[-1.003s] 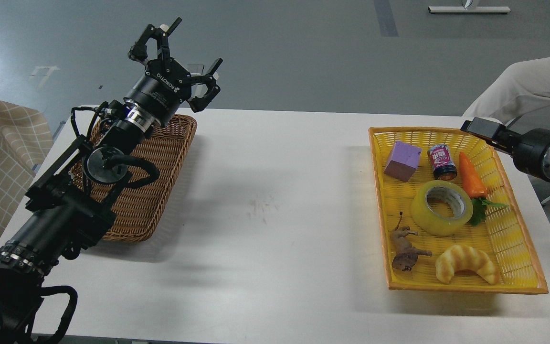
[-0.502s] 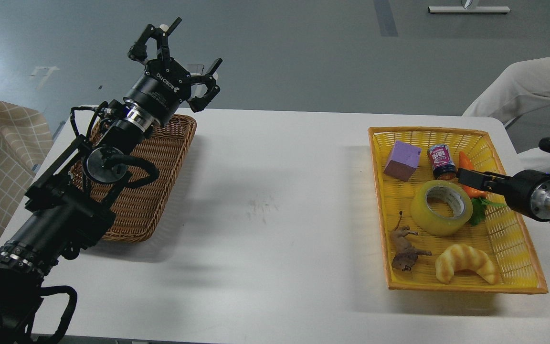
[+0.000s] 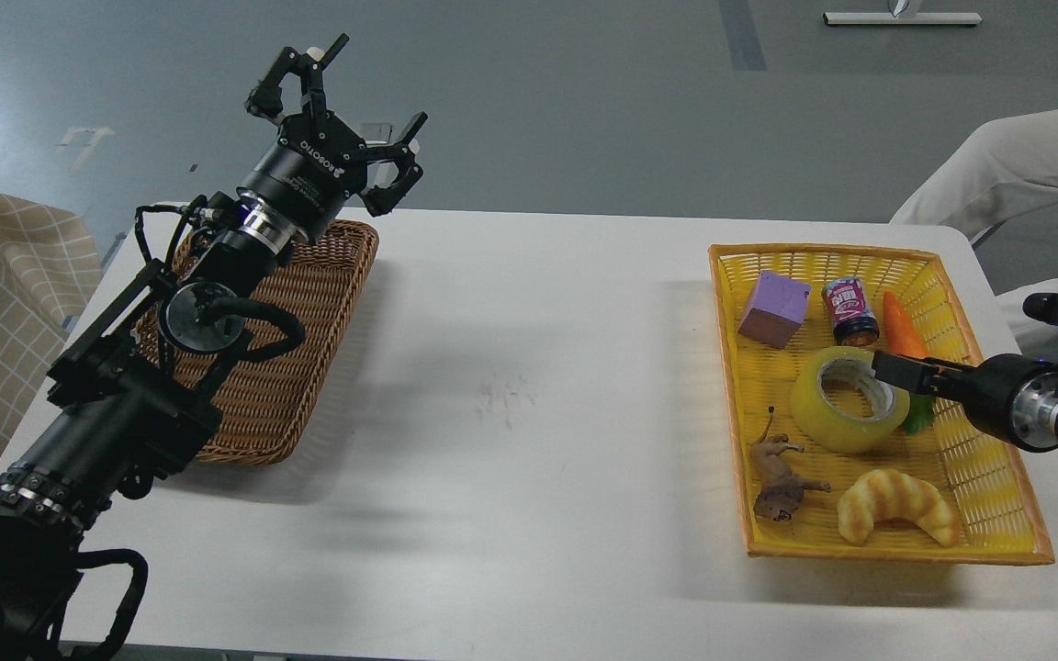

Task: Place and transfer tape with both arms
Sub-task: 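Move the right gripper over the tray toward the tape roll, then grasp the yellow tape roll with the right gripper, then lift the tape roll out of the tray toward the table center, then lower the tape roll onto the table and open the right gripper, then withdraw the right gripper back above the tray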

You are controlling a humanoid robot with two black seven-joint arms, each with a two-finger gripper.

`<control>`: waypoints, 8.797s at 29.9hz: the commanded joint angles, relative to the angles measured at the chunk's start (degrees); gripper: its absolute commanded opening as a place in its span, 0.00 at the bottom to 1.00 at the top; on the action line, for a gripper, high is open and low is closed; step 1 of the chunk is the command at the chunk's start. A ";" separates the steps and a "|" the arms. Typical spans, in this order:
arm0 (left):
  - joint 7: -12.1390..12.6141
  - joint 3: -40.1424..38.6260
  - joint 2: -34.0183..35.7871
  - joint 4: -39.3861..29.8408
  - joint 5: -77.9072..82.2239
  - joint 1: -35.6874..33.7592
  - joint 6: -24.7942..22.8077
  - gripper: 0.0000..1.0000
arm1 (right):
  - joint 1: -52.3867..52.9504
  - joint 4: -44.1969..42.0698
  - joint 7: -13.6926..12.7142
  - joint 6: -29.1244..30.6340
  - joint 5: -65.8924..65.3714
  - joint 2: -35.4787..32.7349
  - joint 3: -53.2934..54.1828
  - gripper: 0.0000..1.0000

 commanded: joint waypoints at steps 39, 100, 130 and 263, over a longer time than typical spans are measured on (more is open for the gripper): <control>-0.18 -0.28 0.16 -0.03 -0.09 -0.47 0.00 0.98 | -0.63 -0.40 0.02 0.00 0.07 0.71 -4.04 0.47; -0.18 -0.01 -0.46 0.06 0.00 -0.29 0.00 0.98 | 34.00 -12.61 0.02 0.00 0.78 26.37 -27.33 0.00; -0.44 -0.10 -0.81 0.06 0.00 -0.12 0.00 0.98 | 35.76 -27.82 0.11 0.00 0.34 39.30 -35.33 0.00; -0.53 -0.01 -0.11 -0.73 0.00 0.23 0.00 0.98 | 18.53 -19.11 0.81 0.00 78.38 29.53 31.55 1.00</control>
